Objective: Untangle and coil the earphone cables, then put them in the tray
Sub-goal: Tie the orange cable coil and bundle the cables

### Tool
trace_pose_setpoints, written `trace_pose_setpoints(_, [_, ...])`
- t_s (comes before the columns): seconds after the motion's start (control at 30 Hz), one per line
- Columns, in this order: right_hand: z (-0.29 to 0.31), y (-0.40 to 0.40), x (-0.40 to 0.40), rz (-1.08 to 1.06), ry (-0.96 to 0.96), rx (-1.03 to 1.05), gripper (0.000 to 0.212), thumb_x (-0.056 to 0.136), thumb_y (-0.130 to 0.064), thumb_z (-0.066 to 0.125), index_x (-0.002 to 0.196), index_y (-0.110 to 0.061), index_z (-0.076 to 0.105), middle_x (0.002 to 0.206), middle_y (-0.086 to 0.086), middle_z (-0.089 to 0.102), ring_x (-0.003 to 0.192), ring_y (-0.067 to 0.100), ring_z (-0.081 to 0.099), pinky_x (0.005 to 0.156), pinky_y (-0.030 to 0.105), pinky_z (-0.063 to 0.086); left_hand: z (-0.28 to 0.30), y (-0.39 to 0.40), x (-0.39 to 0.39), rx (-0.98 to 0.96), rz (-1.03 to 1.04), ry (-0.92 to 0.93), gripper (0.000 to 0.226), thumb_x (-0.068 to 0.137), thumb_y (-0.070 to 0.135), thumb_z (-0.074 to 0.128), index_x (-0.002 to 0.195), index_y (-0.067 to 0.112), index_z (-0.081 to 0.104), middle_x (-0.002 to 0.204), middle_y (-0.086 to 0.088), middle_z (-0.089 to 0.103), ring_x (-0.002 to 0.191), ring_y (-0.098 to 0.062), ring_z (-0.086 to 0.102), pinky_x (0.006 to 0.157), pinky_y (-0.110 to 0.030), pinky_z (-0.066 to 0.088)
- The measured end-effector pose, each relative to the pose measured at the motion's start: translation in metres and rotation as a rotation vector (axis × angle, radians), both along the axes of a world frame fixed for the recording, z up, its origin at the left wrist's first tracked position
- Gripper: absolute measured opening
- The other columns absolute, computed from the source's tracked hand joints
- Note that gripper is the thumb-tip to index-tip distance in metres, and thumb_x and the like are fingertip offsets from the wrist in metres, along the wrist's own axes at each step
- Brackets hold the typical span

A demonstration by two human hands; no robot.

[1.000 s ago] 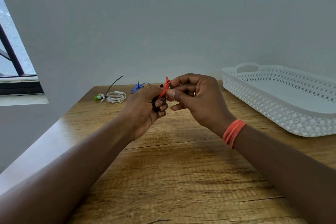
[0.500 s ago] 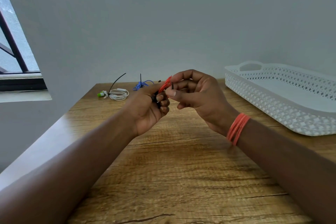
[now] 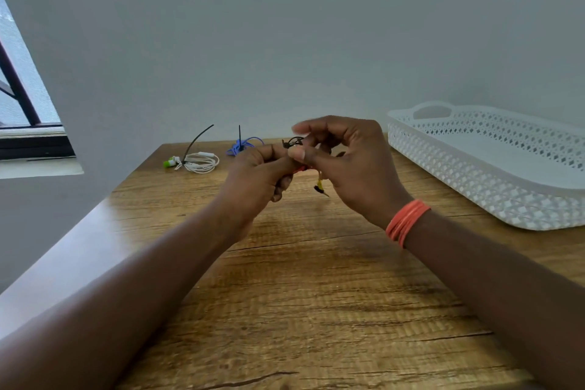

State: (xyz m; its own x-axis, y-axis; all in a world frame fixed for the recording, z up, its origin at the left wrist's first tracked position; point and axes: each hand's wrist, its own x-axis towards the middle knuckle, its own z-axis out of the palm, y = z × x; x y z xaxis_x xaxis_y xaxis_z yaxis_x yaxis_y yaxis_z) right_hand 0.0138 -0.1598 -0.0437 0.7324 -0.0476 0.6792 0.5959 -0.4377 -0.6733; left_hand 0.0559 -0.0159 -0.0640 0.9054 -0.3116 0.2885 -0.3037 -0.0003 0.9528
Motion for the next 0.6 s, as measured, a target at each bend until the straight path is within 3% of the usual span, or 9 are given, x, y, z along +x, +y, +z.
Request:
trace_pose_setpoints(0.1, [-0.001,-0.0025,0.0033,-0.056,0.032,0.086,0.027,0.075,-0.013,0.081,0.092,-0.013,0.061,0.071,0.003,0.069,0.06,0.005,0.062,0.055,0.013,0.047,-0.0001,-0.0024,-0.0019,-0.045,-0.012,0.07,0.027,0.094,0.021,0.059,0.1,-0.005,0.062,0.055,0.0,0.045,0.052,-0.01,0.035,0.051,-0.024,0.03])
trace_pose_setpoints(0.23, [-0.0025,-0.0028,0.0043,-0.047,0.055,0.118,0.02,0.075,-0.01,0.082,0.077,-0.007,0.062,0.063,0.002,0.063,0.055,0.0,0.06,0.052,0.009,0.044,0.0018,-0.002,-0.0033,-0.074,-0.017,0.139,0.015,0.096,0.019,0.056,0.087,0.008,0.059,0.055,0.001,0.044,0.051,-0.009,0.035,0.05,-0.022,0.031])
trace_pose_setpoints(0.37, [-0.0035,-0.0009,0.0034,-0.008,0.052,0.112,0.017,0.074,-0.008,0.082,0.078,-0.002,0.066,0.064,-0.001,0.065,0.058,-0.001,0.064,0.056,0.008,0.046,0.0025,-0.0016,-0.0052,-0.103,-0.039,0.19,0.019,0.094,0.022,0.058,0.077,0.014,0.056,0.055,0.002,0.043,0.05,-0.009,0.034,0.051,-0.023,0.029])
trace_pose_setpoints(0.6, [-0.0031,-0.0008,0.0056,0.016,0.068,0.079,0.007,0.077,-0.012,0.079,0.082,-0.011,0.074,0.076,-0.002,0.073,0.072,0.005,0.069,0.064,0.012,0.051,0.0057,-0.0006,-0.0067,-0.165,0.005,0.222,0.019,0.085,0.019,0.067,0.07,0.017,0.055,0.056,0.003,0.044,0.051,-0.009,0.034,0.051,-0.023,0.029])
